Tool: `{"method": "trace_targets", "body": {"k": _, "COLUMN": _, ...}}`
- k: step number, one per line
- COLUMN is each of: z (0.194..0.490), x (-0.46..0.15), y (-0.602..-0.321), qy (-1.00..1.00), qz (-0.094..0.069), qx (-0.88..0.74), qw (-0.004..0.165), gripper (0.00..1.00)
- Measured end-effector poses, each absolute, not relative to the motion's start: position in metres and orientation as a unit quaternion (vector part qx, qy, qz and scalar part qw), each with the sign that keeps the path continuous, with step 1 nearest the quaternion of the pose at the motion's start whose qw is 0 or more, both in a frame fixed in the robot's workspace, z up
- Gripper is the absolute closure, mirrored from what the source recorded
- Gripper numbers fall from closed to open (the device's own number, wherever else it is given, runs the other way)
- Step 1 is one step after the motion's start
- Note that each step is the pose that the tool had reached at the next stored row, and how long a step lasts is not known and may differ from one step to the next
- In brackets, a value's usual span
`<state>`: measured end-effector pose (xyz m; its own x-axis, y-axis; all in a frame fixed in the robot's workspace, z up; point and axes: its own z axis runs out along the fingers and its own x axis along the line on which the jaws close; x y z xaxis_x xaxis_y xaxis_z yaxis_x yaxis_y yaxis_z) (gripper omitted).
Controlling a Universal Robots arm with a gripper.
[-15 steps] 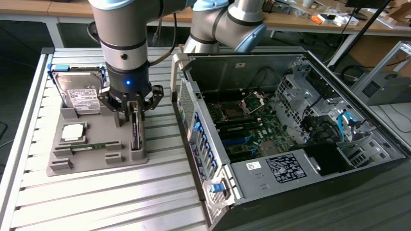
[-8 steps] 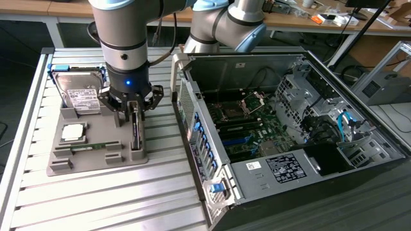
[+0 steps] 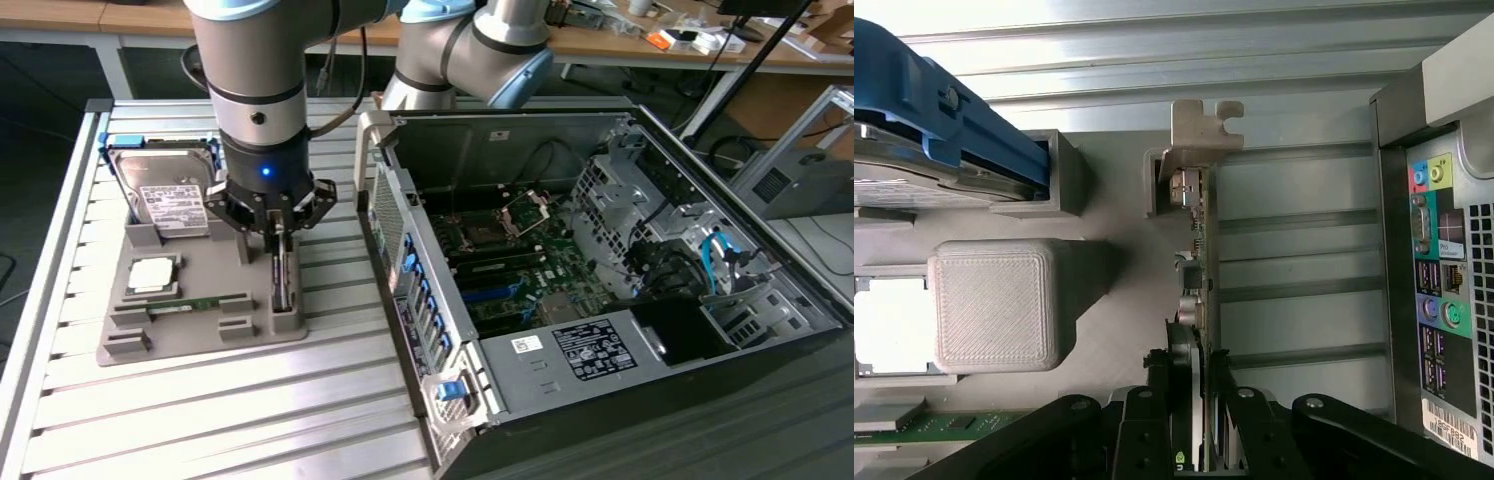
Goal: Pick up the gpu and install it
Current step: 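Pick up the gpu and move the gpu toward the slot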
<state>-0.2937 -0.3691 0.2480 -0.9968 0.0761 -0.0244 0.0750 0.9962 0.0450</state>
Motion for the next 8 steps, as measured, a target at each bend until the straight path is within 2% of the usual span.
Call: {"method": "trace_targets", "body": {"k": 8, "z": 0.248, "x": -0.2936, "y": -0.3691, "qy": 0.999, "qz": 0.022, "qx": 0.038, "qw": 0.013, "gripper": 0.73}}
